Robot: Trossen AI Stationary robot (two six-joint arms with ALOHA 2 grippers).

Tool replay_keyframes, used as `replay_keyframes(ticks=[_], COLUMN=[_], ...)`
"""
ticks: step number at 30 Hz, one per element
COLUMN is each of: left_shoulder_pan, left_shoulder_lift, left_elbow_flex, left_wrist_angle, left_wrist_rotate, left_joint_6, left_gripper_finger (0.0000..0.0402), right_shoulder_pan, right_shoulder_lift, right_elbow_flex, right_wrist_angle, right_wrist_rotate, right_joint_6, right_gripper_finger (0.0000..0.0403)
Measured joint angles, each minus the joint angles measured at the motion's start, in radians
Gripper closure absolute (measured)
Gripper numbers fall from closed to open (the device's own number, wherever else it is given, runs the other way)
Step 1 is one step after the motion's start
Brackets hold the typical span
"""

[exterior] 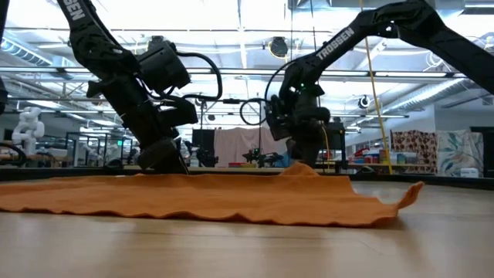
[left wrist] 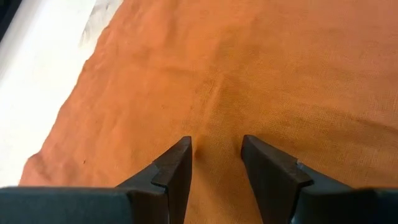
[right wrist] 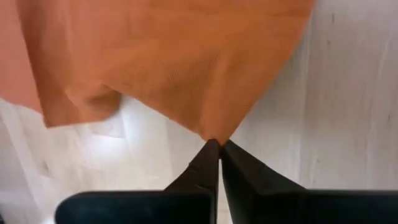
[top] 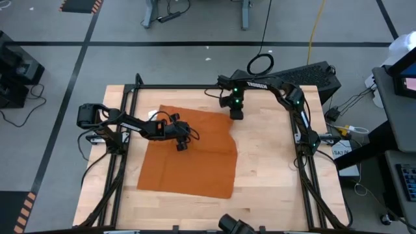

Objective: Roll towel
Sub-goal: Roll the brown towel

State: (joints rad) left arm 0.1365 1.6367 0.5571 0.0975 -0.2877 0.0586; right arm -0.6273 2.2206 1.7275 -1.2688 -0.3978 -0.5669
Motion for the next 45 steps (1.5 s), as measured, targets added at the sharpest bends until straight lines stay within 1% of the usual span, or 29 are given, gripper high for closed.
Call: replay_keyframes(ticks=[2,5,7,9,15,20,23,25,26,29,31,34,35,40,43,45], left_shoulder_pan=[0.001,0.013,0.026,0.043,0.063,0.036,0.030,0.031,0.031,0.038,0.050,0.093,0.110,0.187,0.218,0.227], left_shoulder_lift=[0.000,0.001,0.002,0.004,0.002,0.001,0.000,0.000,0.000,0.006,0.030,0.072,0.087,0.161,0.181,0.185], left_elbow_flex=[0.000,0.000,-0.002,-0.002,0.010,0.071,0.113,0.138,0.149,0.166,0.168,0.167,0.167,0.167,0.171,0.172], left_wrist_angle=[0.001,0.003,0.004,0.015,0.028,0.010,0.011,0.014,0.020,0.082,0.118,0.117,0.116,0.109,0.104,0.090], left_wrist_rotate=[-0.042,-0.127,-0.194,-0.240,-0.242,-0.241,-0.280,-0.282,-0.275,-0.183,-0.152,-0.168,-0.173,-0.213,-0.238,-0.246], left_joint_6=[0.003,0.027,0.059,0.093,0.143,0.168,0.168,0.169,0.171,0.212,0.241,0.241,0.237,0.216,0.204,0.198], left_gripper_finger=[0.0247,0.0247,0.0247,0.0247,0.0247,0.0247,0.0247,0.0247,0.0247,0.0247,0.0247,0.0247,0.0247,0.0247,0.0247,0.0247], right_shoulder_pan=[0.002,0.001,0.003,0.006,0.014,0.027,0.028,0.028,0.029,0.034,0.036,0.034,0.033,0.035,0.041,0.045], right_shoulder_lift=[-0.014,-0.039,-0.053,-0.065,-0.070,-0.070,-0.070,-0.069,-0.069,-0.069,-0.069,-0.069,-0.069,-0.069,-0.069,-0.069], right_elbow_flex=[0.000,0.001,0.001,0.001,0.001,0.001,0.001,0.001,0.001,0.001,0.001,0.001,0.001,0.001,0.001,0.001], right_wrist_angle=[-0.010,-0.039,-0.055,-0.052,0.010,0.068,0.066,0.066,0.066,0.065,0.062,0.056,0.057,0.117,0.157,0.168], right_wrist_rotate=[-0.027,-0.099,-0.111,-0.121,-0.127,-0.132,-0.131,-0.129,-0.128,-0.120,-0.074,0.054,0.080,0.152,0.214,0.240], right_joint_6=[0.040,0.094,0.121,0.145,0.246,0.309,0.345,0.367,0.373,0.389,0.432,0.483,0.488,0.516,0.519,0.512], right_gripper_finger=[0.0399,0.0400,0.0400,0.0401,0.0402,0.0402,0.0402,0.0402,0.0402,0.0403,0.0403,0.0403,0.0403,0.0403,0.0401,0.0392])
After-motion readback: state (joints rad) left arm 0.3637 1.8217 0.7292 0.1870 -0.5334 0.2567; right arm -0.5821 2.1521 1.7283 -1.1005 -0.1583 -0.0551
